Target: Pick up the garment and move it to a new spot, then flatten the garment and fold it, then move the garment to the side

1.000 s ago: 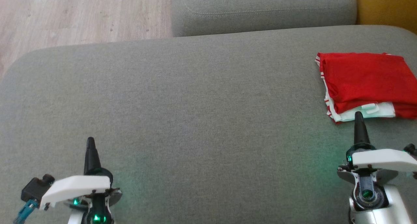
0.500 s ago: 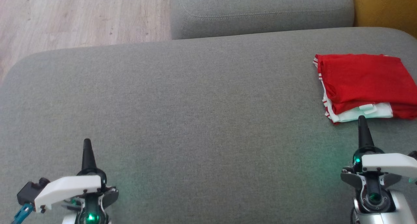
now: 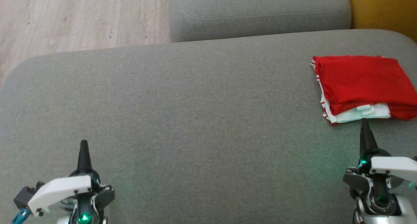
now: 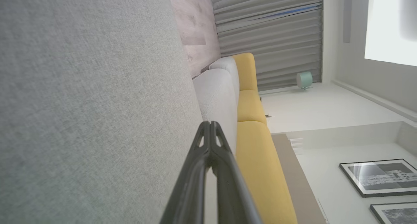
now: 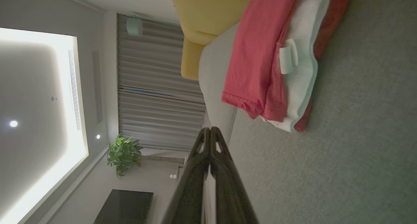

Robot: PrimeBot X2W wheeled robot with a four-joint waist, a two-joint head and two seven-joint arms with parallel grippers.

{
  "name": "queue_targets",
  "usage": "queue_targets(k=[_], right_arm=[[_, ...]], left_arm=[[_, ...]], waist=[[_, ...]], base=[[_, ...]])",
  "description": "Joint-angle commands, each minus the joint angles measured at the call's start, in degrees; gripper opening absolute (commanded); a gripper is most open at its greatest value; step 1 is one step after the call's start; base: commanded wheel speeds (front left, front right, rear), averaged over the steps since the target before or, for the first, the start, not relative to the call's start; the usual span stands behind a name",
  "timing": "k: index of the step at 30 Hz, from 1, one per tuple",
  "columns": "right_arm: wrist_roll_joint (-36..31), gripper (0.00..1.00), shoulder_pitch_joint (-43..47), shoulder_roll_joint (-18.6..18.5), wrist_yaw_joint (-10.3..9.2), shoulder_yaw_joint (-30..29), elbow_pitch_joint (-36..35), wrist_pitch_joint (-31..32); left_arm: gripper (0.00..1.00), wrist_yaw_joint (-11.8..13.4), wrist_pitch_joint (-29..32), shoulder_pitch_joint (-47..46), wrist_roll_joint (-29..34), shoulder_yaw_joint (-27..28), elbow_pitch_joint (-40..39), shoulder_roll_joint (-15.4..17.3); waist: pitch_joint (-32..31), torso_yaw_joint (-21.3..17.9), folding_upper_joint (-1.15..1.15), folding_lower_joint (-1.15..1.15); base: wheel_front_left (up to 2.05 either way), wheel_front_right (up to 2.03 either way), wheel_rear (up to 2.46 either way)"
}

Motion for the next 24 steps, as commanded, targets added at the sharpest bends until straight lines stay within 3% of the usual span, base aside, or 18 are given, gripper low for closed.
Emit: queue_targets(k=[1, 18, 24], right_arm=[[1.7, 0.00, -1.2, -0.3, -0.04, 0.7, -2.5, 0.6], [12.1, 0.00, -0.1, -0.3, -0.04, -0.3, -3.9, 3.4], [12.1, 0.00, -0.1, -0.3, -0.04, -0.3, -3.9, 3.4]], left_arm=[[0.00, -0.6, 0.5, -1.0, -1.4, 2.2, -2.1, 0.7], [0.00, -0.9, 3.5, -0.8, -10.5, 4.2, -2.4, 0.7], [0.00, -0.9, 3.5, -0.8, -10.5, 4.2, -2.4, 0.7]], waist=[[-0.1, 0.0, 0.00, 0.00], [-0.9, -0.4, 0.00, 0.00], [-0.9, -0.4, 0.00, 0.00]], base=[[0.00, 0.00, 0.00], [0.00, 0.00, 0.00], [0.00, 0.00, 0.00]])
